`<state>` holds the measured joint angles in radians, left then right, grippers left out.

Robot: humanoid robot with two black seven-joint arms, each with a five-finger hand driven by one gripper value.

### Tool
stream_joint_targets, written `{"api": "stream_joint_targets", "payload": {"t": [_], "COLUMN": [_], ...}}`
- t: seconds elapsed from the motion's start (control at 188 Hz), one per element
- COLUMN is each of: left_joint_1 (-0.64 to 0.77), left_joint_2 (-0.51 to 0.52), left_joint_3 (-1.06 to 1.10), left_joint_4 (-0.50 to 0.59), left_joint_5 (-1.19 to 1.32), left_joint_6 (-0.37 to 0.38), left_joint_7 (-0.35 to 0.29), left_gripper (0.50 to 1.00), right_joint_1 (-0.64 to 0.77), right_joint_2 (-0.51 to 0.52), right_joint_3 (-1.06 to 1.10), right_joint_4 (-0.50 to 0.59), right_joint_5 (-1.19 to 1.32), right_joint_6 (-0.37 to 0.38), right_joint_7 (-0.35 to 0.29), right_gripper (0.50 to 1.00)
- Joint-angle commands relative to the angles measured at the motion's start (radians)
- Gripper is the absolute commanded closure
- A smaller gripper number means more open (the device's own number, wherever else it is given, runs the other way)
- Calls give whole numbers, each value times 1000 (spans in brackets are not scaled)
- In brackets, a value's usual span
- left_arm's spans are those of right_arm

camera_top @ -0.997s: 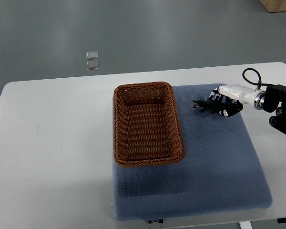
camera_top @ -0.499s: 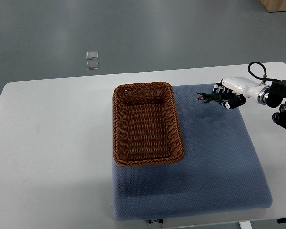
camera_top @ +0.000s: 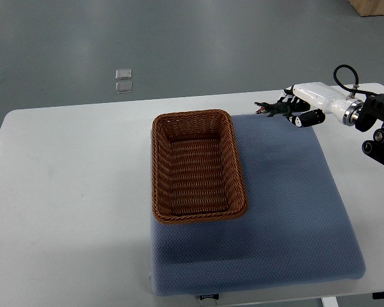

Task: Place crocodile in brown basket with right hand
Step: 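Lift the crocodile with the right hand and carry it over the basket, then lower the crocodile into the basket and open the right hand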

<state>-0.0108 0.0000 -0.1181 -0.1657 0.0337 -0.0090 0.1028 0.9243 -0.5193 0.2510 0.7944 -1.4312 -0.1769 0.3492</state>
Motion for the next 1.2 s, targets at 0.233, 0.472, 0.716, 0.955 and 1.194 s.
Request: {"api": "stream_joint_targets", "payload": {"t": [0.233,0.472,0.716,0.955,1.194], "left_joint_1": [0,0,0,0,0], "left_joint_2": [0,0,0,0,0], "left_joint_3": [0,0,0,0,0], "left_joint_4": [0,0,0,0,0], "left_joint_5": [0,0,0,0,0], "left_joint_6": [0,0,0,0,0], "left_joint_7": [0,0,-2,0,0], "left_gripper": [500,500,500,500,500], "right_joint_1": [33,34,24,11,-2], "right_joint_2": [21,88,173,203,211], "right_joint_3": [37,33,-3,-79,-84], "right_joint_4": [157,238,269,256,218], "right_joint_5": [-5,-35,-127,-161,-198], "right_joint_6": [-18,-29,-26,-32,-33], "right_joint_7": [10,37,71,73,71], "right_gripper": [1000,1000,1000,1000,1000]}}
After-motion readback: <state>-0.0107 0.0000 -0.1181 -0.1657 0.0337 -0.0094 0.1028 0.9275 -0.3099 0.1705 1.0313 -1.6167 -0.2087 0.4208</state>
